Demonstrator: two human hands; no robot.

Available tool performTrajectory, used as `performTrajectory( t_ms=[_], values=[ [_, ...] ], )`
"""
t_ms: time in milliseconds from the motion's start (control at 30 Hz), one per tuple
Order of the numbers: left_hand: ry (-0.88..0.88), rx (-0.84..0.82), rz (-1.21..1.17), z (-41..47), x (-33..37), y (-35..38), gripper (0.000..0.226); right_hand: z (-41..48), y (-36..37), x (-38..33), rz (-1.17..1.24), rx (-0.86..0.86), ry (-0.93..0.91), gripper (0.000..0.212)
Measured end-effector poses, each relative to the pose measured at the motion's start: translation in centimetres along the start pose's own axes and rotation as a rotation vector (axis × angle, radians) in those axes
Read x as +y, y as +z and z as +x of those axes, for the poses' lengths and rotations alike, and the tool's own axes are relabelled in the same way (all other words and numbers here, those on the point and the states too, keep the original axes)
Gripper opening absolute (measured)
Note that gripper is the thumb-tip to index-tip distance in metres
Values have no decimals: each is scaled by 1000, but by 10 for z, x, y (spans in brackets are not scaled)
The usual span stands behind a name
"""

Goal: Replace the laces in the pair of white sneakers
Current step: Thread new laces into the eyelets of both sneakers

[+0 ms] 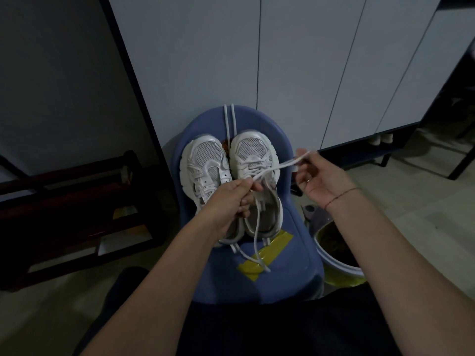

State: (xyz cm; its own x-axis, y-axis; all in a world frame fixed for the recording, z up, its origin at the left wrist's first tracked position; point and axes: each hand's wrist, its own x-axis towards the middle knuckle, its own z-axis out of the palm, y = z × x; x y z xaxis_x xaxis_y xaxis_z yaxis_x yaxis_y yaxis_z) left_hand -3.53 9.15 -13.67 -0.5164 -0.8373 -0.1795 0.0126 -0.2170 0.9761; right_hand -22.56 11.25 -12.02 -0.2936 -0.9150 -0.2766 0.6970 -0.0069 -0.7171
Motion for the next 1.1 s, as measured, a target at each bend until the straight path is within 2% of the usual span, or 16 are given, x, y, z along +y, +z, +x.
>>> performTrajectory(
  t_ms=[100,200,300,467,600,700,833,1100],
  values=[
    [27,3,18,1,-2,3,31,-12,12,24,-448,-108,131,27],
    [26,1,63,2,-4,9,31,-17,15,40,-537,-171,65,21],
    [19,-1,81,2,-4,12,31,-11,14,36,-471,-130,-34,24],
    [19,8,97,4,-5,10,32,0,5,16,-306,9,-97,25],
    [12,107,76,8,-7,14,29,-3,5,24,-425,-82,-46,24],
    [-22,199,53,12,-10,19,26,-4,9,28,-430,-112,-81,24],
    [-28,168,13,13,-10,23,22,-3,10,24,-368,-87,-101,24],
    [-83,174,-135,17,-10,23,19,-3,10,19,-290,-74,-29,25]
  ],
)
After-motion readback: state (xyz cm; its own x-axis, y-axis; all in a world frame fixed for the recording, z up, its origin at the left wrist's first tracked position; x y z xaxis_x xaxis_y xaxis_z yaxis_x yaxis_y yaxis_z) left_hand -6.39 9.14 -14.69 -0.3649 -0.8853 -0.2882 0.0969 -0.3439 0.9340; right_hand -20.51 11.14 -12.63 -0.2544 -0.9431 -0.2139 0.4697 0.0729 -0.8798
